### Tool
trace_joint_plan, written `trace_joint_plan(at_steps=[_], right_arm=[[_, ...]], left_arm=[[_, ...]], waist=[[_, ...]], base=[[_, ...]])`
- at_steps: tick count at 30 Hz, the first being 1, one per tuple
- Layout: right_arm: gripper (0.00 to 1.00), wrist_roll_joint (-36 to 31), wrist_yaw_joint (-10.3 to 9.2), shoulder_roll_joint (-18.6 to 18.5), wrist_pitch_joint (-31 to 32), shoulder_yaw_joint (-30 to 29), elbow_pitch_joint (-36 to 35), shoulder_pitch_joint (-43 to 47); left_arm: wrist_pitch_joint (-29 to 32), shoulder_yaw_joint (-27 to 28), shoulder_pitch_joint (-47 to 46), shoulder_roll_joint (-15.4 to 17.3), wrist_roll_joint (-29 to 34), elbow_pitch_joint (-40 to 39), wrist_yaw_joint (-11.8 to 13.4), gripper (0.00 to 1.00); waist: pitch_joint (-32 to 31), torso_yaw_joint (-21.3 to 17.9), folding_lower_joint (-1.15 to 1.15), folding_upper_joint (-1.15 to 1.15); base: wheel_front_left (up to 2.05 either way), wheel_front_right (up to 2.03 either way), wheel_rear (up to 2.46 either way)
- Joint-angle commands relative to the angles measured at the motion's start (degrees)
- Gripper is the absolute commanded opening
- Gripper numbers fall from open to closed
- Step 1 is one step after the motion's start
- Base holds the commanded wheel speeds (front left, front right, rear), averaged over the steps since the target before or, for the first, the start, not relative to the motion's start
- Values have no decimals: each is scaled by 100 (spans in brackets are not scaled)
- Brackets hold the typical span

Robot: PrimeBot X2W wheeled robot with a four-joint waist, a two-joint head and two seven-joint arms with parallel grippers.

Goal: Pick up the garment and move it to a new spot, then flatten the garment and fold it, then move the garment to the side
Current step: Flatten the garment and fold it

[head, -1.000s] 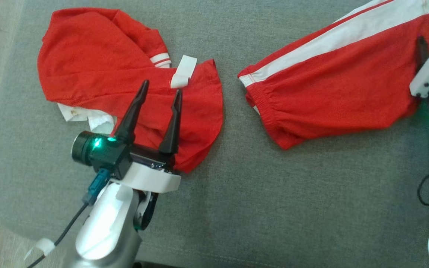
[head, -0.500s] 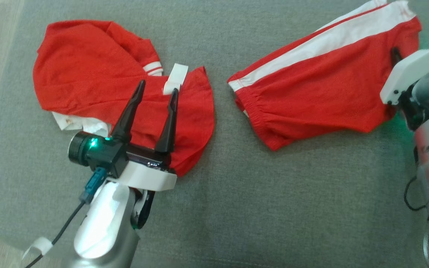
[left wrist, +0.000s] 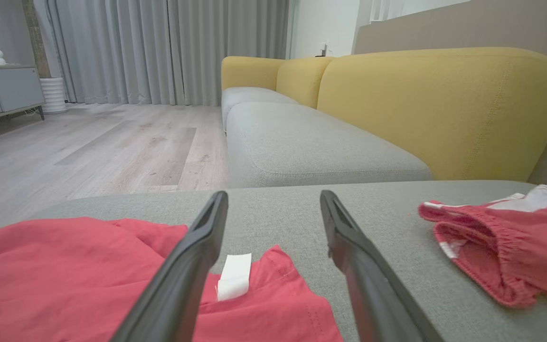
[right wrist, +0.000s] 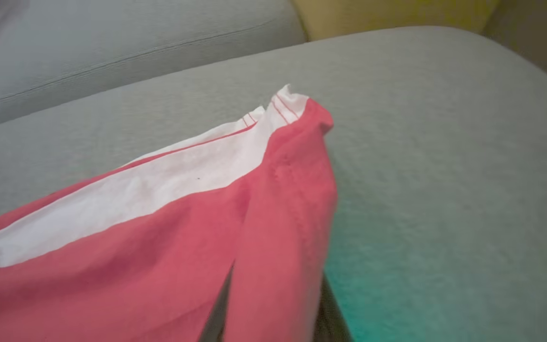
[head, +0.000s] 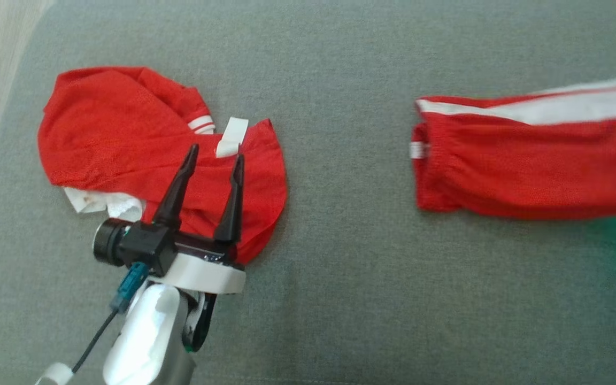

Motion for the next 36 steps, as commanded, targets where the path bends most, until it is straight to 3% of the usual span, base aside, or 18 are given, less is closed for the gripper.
trace_joint_plan(at_steps=[1,6,12,23,28,36], right_arm=[[0,-29,-4,-120,-111,-10,-125,75],[0,-129,-4,-143,-453,-394,-176,263],[0,45,-4,321,-844,-218,-545,202],[0,1545,-4,1112,-1134,880,-1822,619],[0,2061,-4,1280,-1049,1530,-2344,926],[0,2377,-4,1344,-1007,2287,-2535,1202]], left_arm=[[-30,216,-74,43,66,-175,-11,100],[-30,291,34,32,20,-193,-58,100],[-30,333,110,27,81,-136,-92,100],[-30,456,218,17,67,-94,-106,100],[-30,566,313,48,41,-88,-99,100],[-30,574,362,52,51,-65,-117,100]], waist=[[-42,-40,1,0],[-96,-87,1,0],[-249,-101,1,0],[-692,132,1,0],[-801,252,1,0],[-872,399,1,0]], base=[[0,0,0],[0,0,0],[0,0,0],[0,0,0],[0,0,0],[0,0,0]])
